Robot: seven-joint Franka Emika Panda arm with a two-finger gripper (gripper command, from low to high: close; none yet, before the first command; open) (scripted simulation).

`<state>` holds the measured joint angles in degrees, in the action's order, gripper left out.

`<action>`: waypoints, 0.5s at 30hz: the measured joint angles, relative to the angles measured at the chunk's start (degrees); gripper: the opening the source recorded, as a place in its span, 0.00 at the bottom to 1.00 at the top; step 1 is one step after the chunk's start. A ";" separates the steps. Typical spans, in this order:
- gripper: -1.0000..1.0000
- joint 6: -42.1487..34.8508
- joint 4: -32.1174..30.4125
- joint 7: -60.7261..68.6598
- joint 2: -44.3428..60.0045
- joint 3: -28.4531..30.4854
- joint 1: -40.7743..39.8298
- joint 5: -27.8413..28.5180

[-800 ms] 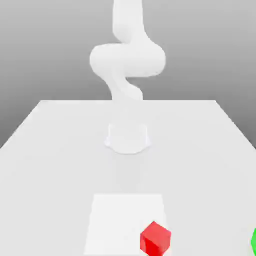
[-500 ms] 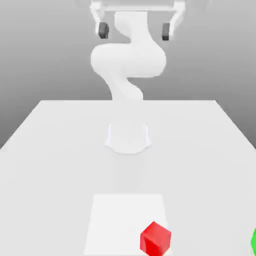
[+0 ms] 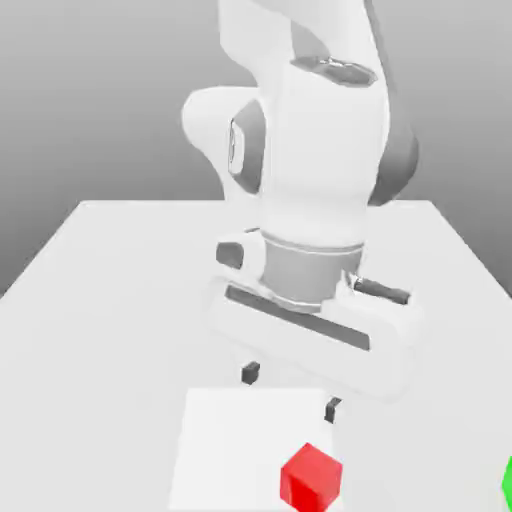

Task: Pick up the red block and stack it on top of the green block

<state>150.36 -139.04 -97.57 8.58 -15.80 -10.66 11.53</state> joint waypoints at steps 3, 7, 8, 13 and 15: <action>0.50 2.97 -0.61 -2.72 5.32 -0.24 0.59 -1.87; 0.50 9.38 0.60 -6.48 13.62 3.16 3.26 2.19; 0.00 10.34 0.80 -6.99 14.84 3.83 3.80 2.86; 0.00 10.53 0.80 -7.02 14.85 3.82 3.79 2.89; 0.00 10.34 0.77 -6.94 14.69 3.70 3.70 2.74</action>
<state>160.71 -138.27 -104.51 23.26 -12.10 -6.96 14.27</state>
